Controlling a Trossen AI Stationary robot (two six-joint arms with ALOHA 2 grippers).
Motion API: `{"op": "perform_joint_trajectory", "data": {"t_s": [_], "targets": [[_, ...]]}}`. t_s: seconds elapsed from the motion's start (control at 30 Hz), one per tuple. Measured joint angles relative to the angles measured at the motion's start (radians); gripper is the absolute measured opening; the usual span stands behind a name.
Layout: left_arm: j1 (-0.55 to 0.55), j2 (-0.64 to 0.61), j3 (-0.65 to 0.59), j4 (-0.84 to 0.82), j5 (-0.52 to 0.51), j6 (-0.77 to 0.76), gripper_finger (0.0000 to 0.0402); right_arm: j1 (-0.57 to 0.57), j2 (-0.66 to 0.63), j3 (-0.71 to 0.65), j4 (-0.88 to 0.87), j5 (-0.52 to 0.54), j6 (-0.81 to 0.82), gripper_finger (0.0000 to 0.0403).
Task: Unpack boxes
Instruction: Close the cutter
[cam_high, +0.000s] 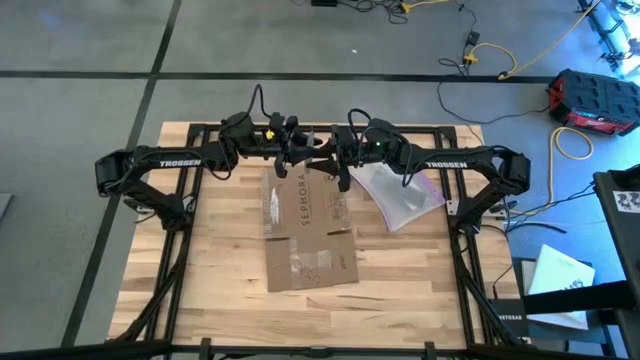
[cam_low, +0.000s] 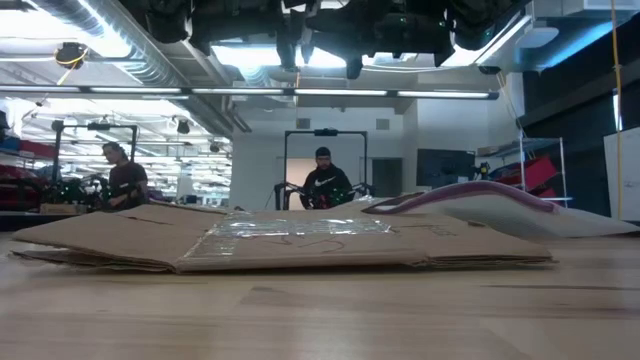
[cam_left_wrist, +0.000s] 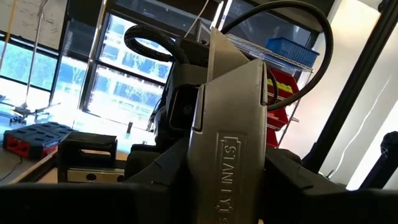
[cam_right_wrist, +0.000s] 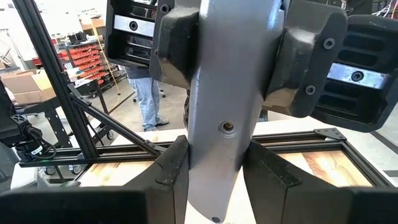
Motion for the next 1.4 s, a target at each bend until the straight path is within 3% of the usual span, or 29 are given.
{"op": "perform_joint_trajectory", "data": {"t_s": [1.0, 1.4], "targets": [[0.002, 0.0, -0.001, 0.0, 0.0, 0.028, 0.0125, -0.002, 0.0, 0.0, -0.001, 0.001, -0.002, 0.0103], [-0.003, 0.001, -0.011, -0.077, 0.006, 0.063, 0.0125, 0.01, -0.003, 0.002, -0.124, -0.009, -0.039, 0.0102]]}}
